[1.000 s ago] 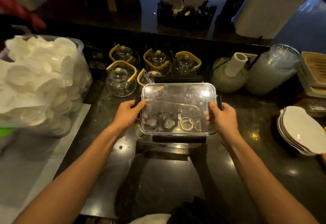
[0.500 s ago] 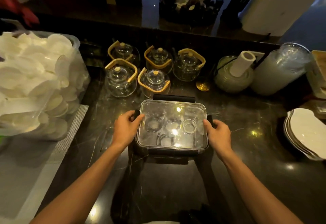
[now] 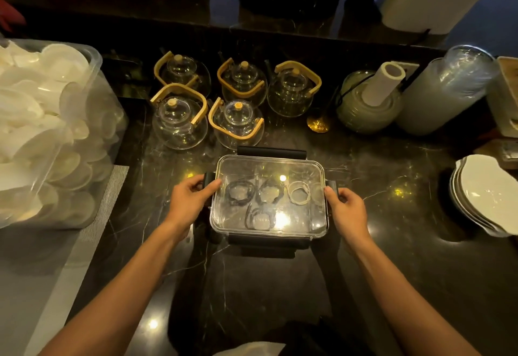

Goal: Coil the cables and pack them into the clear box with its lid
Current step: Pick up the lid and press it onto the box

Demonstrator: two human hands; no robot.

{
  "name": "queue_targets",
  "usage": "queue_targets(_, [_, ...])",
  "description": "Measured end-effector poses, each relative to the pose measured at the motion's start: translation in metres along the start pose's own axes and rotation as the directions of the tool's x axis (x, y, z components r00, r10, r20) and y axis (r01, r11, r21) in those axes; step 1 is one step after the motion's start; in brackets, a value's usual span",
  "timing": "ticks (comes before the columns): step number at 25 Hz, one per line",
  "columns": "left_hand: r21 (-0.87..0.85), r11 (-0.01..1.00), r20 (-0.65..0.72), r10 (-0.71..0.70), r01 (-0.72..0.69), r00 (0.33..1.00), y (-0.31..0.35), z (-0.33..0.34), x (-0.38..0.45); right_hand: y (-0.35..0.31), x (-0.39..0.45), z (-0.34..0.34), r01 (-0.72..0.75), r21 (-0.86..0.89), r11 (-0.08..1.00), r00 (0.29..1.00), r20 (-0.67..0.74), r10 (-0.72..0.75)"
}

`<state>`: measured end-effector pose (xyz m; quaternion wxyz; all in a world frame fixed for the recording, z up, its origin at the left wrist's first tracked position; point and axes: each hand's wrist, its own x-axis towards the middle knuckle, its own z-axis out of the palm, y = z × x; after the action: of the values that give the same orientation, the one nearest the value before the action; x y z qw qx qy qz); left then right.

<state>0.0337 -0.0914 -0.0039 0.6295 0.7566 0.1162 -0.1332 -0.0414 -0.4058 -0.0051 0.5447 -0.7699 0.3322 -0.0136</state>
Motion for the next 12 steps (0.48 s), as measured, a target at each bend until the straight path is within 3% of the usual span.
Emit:
queue_targets(5, [-0.196,0.953,0.027,-0.233,0.233,0.972,-0.0097,-0.0025,-0.0023,0.0052,0.0009,-0.0027,-0.126,0.204,0.971,0.992,0.037,0.121])
queue_targets(9, [-0.038,0.996,-0.105,-0.086,0.083,0.991,-0.0099,0.0001,-0.0040,0.0070,-0.0037,0.0014,0.072,-0.093,0.993,0.992,-0.097,-0.081])
queue_targets(12, [0.024,0.998,-0.088,-0.057,0.059,0.994,-0.0136,-0.0009,-0.0058,0.0083,-0.0017,0.0062,0.090,-0.181,0.979,0.987,-0.113,-0.111])
